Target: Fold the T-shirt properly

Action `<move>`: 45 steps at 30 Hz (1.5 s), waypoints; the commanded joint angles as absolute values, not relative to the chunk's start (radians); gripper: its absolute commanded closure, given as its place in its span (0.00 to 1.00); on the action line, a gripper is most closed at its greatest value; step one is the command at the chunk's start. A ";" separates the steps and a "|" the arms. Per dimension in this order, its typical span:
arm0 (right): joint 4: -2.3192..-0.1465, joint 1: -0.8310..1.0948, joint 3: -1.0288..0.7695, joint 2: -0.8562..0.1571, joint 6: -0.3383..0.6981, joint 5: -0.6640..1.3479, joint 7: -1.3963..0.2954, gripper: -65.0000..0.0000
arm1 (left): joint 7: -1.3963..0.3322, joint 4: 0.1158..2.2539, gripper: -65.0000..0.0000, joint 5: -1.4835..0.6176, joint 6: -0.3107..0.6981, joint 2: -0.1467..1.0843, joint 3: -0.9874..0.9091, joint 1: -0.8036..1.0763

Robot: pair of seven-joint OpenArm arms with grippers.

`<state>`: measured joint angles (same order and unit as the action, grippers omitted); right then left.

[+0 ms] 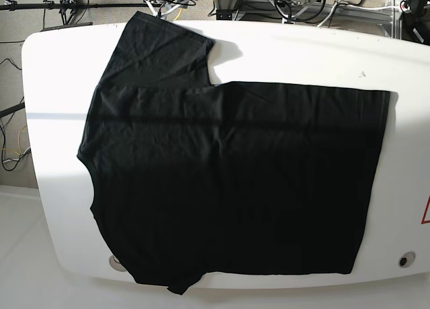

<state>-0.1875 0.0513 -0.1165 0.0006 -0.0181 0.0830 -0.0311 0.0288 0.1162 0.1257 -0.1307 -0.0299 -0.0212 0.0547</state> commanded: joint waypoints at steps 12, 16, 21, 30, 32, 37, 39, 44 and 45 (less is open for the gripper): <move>-0.193 0.055 -0.116 -0.002 -0.016 0.080 -0.027 0.38 | 0.027 0.117 0.99 0.117 -0.131 -0.030 -0.021 0.056; -0.194 0.055 -0.115 -0.003 -0.015 0.079 -0.022 0.37 | 0.027 0.121 0.98 0.118 -0.130 -0.030 -0.021 0.058; -0.191 0.055 -0.116 -0.002 -0.011 0.084 -0.022 0.38 | 0.025 0.125 1.00 0.110 -0.129 -0.031 -0.020 0.058; -0.191 0.051 -0.116 -0.004 -0.013 0.080 -0.021 0.38 | 0.027 0.122 1.00 0.112 -0.133 -0.032 -0.020 0.059; -0.192 0.051 -0.117 -0.005 -0.013 0.080 -0.021 0.38 | 0.028 0.123 1.00 0.111 -0.133 -0.031 -0.020 0.059; -0.190 0.050 -0.116 -0.006 -0.012 0.081 -0.020 0.38 | 0.027 0.125 1.00 0.110 -0.133 -0.031 -0.020 0.059; -0.188 0.052 -0.115 -0.004 -0.010 0.076 -0.024 0.38 | 0.031 0.127 1.00 0.104 -0.134 -0.033 -0.018 0.055; -0.187 0.053 -0.116 -0.005 -0.009 0.077 -0.024 0.38 | 0.028 0.129 1.00 0.103 -0.133 -0.033 -0.019 0.056; -0.188 0.053 -0.117 -0.006 -0.009 0.077 -0.024 0.38 | 0.028 0.128 1.00 0.103 -0.134 -0.033 -0.019 0.056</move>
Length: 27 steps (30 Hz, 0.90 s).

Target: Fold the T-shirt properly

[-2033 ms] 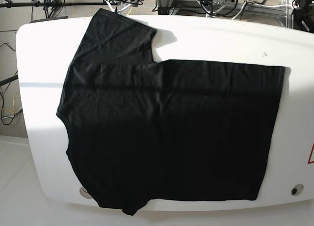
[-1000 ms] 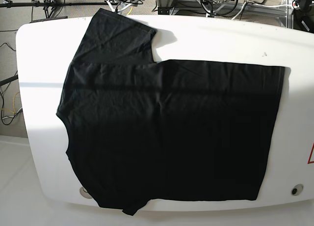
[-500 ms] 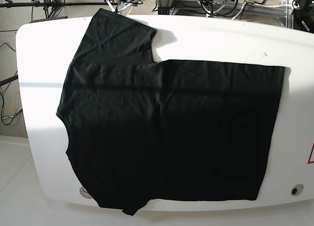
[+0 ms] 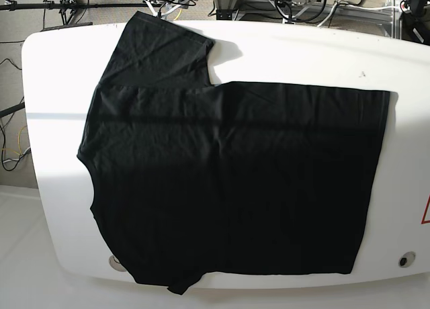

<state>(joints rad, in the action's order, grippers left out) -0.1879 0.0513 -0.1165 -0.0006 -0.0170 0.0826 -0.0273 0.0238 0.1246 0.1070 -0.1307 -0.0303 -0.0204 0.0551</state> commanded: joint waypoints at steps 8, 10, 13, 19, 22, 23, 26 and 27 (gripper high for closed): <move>-0.192 0.053 -0.118 -0.005 -0.013 0.075 -0.033 0.49 | 0.020 0.129 1.00 0.100 -0.133 -0.031 -0.023 0.059; -0.188 0.053 -0.117 -0.005 -0.015 0.073 -0.034 0.57 | 0.022 0.128 1.00 0.101 -0.133 -0.032 -0.022 0.061; -0.181 0.052 -0.118 -0.002 -0.019 0.068 -0.024 0.67 | 0.017 0.134 1.00 0.096 -0.132 -0.031 -0.021 0.062; -0.183 0.050 -0.120 -0.001 -0.018 0.066 -0.027 0.49 | 0.020 0.130 1.00 0.095 -0.132 -0.031 -0.021 0.060; -0.187 0.049 -0.120 -0.001 -0.017 0.061 -0.029 0.41 | 0.021 0.124 1.00 0.096 -0.136 -0.028 -0.025 0.058; -0.187 0.048 -0.119 -0.001 -0.016 0.060 -0.030 0.39 | 0.022 0.125 1.00 0.096 -0.137 -0.028 -0.025 0.058; -0.187 0.047 -0.117 -0.001 -0.016 0.054 -0.031 0.37 | 0.024 0.125 1.00 0.098 -0.138 -0.028 -0.024 0.059; -0.187 0.047 -0.117 -0.001 -0.016 0.051 -0.031 0.36 | 0.023 0.125 1.00 0.098 -0.137 -0.028 -0.024 0.058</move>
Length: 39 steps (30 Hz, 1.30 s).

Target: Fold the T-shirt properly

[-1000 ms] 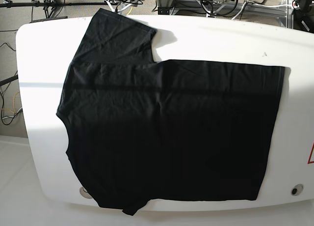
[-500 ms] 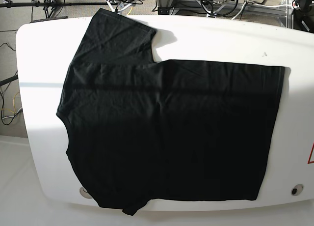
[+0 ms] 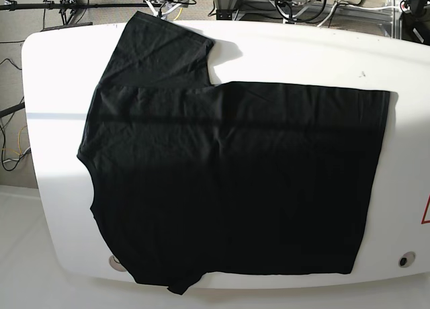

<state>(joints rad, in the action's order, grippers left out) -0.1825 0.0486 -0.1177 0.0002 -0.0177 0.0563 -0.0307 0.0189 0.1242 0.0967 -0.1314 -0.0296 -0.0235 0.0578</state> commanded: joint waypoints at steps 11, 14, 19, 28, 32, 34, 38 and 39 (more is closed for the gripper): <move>-0.196 0.045 -0.118 0.004 -0.015 0.042 -0.033 0.36 | 0.012 0.120 1.00 0.093 -0.138 -0.028 -0.024 0.062; -0.197 0.045 -0.117 0.006 -0.014 0.042 -0.034 0.43 | 0.012 0.118 1.00 0.092 -0.137 -0.027 -0.024 0.059; -0.201 0.048 -0.122 0.008 -0.012 0.048 -0.040 0.74 | 0.006 0.116 1.00 0.091 -0.132 -0.028 -0.022 0.055; -0.209 0.050 -0.125 0.012 -0.009 0.047 -0.067 0.69 | -0.012 0.124 1.00 0.088 -0.136 -0.028 -0.022 0.054; -0.206 0.049 -0.121 0.010 -0.009 0.042 -0.073 0.57 | -0.010 0.119 1.00 0.088 -0.138 -0.026 -0.024 0.051; -0.203 0.048 -0.118 0.009 -0.012 0.041 -0.071 0.54 | -0.008 0.121 1.00 0.088 -0.138 -0.025 -0.025 0.051; -0.201 0.049 -0.115 0.008 -0.013 0.041 -0.066 0.55 | -0.008 0.121 1.00 0.088 -0.138 -0.025 -0.024 0.050; -0.200 0.049 -0.115 0.008 -0.014 0.042 -0.066 0.55 | -0.008 0.121 1.00 0.087 -0.139 -0.025 -0.025 0.050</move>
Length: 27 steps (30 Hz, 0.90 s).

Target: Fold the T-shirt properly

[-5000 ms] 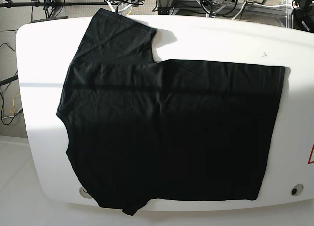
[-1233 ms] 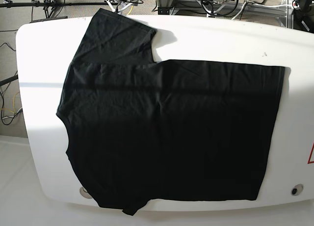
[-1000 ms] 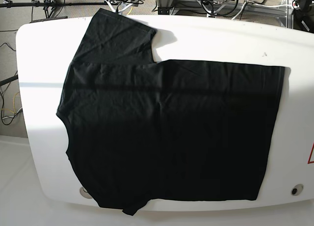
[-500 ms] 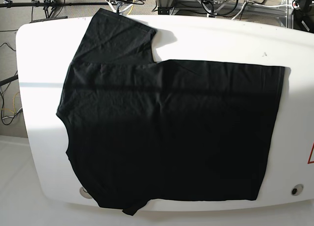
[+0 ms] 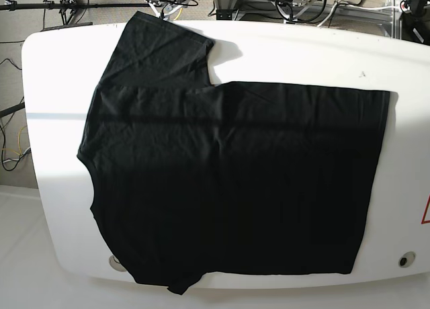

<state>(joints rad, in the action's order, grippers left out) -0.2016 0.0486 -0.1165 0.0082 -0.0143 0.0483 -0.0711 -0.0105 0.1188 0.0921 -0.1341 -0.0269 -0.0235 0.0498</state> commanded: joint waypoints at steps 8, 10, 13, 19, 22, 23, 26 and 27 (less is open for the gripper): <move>-0.209 0.063 -0.117 0.005 -0.018 0.046 -0.063 0.44 | -0.012 0.125 1.00 0.088 -0.142 -0.026 -0.025 0.051; -0.212 0.069 -0.116 0.005 -0.019 0.047 -0.064 0.40 | -0.013 0.127 1.00 0.085 -0.147 -0.027 -0.027 0.052; -0.219 0.083 -0.116 -0.001 -0.021 0.052 -0.063 0.37 | -0.014 0.130 0.99 0.084 -0.143 -0.023 -0.025 0.053; -0.221 0.100 -0.113 -0.009 -0.033 0.057 -0.063 0.41 | -0.011 0.130 0.97 0.086 -0.141 -0.016 -0.024 0.058; -0.218 0.102 -0.115 -0.008 -0.036 0.057 -0.062 0.43 | -0.013 0.131 0.96 0.086 -0.142 -0.015 -0.024 0.060; -0.216 0.094 -0.117 -0.006 -0.030 0.051 -0.063 0.47 | -0.013 0.129 0.97 0.086 -0.141 -0.016 -0.023 0.060; -0.214 0.084 -0.122 -0.004 -0.023 0.044 -0.064 0.55 | -0.010 0.128 0.99 0.085 -0.138 -0.015 -0.022 0.057; -0.213 0.085 -0.122 -0.004 -0.023 0.043 -0.065 0.58 | -0.012 0.129 0.99 0.084 -0.138 -0.015 -0.022 0.058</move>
